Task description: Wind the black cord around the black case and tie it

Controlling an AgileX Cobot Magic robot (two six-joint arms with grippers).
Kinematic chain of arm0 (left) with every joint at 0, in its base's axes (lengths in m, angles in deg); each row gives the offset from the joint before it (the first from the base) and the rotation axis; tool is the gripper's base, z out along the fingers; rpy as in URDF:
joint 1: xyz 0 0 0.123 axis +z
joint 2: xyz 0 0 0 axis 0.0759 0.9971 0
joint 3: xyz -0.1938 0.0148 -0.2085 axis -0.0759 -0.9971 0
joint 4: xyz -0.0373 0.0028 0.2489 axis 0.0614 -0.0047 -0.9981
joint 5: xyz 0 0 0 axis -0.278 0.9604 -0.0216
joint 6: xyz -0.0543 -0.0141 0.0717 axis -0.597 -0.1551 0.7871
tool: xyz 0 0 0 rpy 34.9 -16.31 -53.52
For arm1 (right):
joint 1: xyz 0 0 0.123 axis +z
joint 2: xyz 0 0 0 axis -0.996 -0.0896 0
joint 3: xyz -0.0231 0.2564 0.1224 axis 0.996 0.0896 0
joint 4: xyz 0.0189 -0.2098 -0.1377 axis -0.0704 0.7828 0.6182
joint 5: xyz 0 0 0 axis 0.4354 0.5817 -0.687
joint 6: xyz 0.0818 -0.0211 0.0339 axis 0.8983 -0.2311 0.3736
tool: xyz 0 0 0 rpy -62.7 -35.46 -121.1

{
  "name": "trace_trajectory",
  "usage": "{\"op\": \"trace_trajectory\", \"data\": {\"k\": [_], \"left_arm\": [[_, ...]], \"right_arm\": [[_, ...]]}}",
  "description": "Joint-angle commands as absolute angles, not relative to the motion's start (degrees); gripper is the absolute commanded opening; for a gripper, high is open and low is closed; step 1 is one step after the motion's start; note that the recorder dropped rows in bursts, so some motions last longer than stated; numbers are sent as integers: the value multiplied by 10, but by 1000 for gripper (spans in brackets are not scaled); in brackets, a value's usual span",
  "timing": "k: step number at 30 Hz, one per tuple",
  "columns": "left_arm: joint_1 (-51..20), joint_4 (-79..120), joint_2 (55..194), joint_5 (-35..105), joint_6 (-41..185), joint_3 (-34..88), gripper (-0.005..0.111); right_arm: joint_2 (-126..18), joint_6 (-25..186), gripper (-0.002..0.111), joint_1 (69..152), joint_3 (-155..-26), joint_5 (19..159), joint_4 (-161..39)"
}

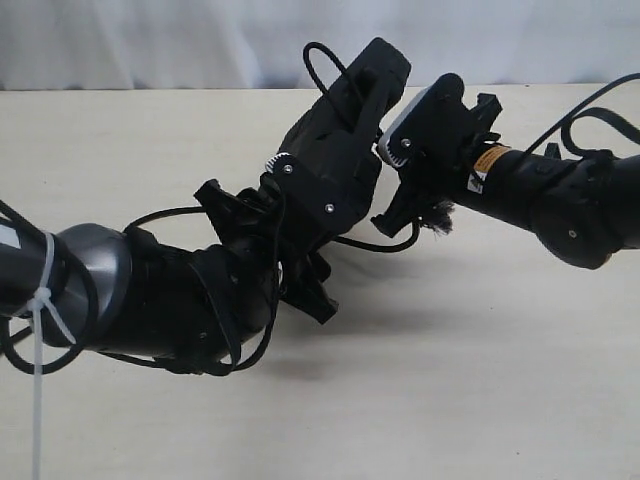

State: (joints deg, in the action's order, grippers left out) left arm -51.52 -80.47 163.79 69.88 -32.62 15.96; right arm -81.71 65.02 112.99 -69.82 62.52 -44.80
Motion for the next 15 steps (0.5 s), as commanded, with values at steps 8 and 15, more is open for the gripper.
{"op": "trace_trajectory", "data": {"k": [8,15], "left_arm": [[-517,-794,1601,634,-308,157,68],[-517,-758,1554,641,-308,157,74]], "right_arm": [[-818,657,4,1130,-701,621,-451],[-818,657,4,1130,-701,625,-451]]}}
